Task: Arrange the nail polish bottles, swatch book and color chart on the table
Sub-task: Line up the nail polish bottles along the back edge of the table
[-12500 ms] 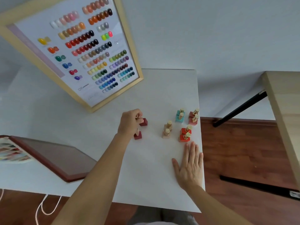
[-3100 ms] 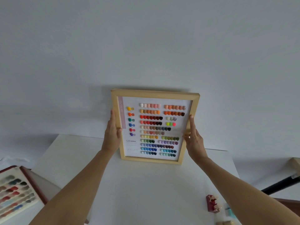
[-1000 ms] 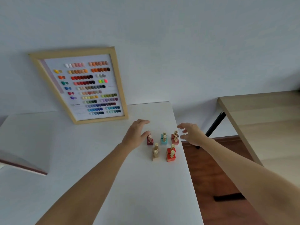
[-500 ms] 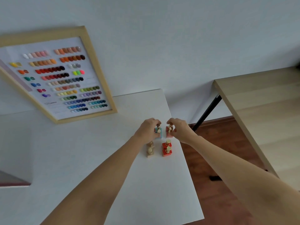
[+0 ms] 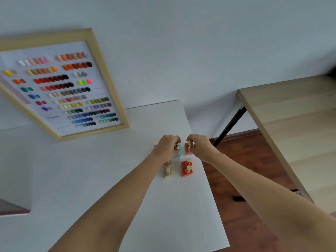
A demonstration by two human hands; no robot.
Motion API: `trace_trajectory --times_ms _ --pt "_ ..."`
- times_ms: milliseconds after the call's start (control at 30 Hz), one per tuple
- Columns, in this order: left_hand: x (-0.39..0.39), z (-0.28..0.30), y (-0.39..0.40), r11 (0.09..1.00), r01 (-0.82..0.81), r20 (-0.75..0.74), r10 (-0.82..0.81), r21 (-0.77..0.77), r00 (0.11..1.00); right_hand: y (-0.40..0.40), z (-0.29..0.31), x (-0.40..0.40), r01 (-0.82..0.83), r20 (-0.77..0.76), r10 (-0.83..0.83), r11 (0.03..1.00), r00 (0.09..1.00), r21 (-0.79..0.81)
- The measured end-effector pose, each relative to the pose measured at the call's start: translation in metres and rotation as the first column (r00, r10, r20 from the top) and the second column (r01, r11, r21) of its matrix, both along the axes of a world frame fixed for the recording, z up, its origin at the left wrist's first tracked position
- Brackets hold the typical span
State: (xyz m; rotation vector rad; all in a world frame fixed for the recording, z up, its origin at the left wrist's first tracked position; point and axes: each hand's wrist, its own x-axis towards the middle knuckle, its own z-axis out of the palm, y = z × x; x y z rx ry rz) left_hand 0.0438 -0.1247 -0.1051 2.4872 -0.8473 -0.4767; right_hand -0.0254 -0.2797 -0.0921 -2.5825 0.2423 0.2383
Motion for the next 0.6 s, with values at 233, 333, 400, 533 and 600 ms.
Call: trace_trajectory --times_ms 233,333,400,533,600 --pt "0.008 0.002 0.000 1.000 -0.011 -0.012 0.011 -0.002 1.000 0.000 0.002 0.007 0.007 -0.027 -0.007 1.000 1.000 -0.008" --pt "0.023 0.009 -0.001 0.999 -0.014 -0.014 0.014 -0.048 1.000 -0.003 0.007 0.019 0.018 -0.015 -0.018 1.000 1.000 -0.012" --pt "0.034 0.017 -0.001 0.997 -0.025 0.004 0.025 -0.074 1.000 -0.006 0.012 0.029 0.027 0.005 -0.026 1.000 1.000 -0.016" --pt "0.067 0.031 -0.004 0.993 -0.054 0.018 0.056 -0.103 0.998 -0.013 0.021 0.059 0.055 0.067 -0.054 0.998 0.996 -0.003" --pt "0.085 0.035 -0.007 0.990 -0.072 0.022 0.075 -0.117 0.997 -0.017 0.025 0.077 0.073 0.081 -0.075 0.997 0.994 0.017"
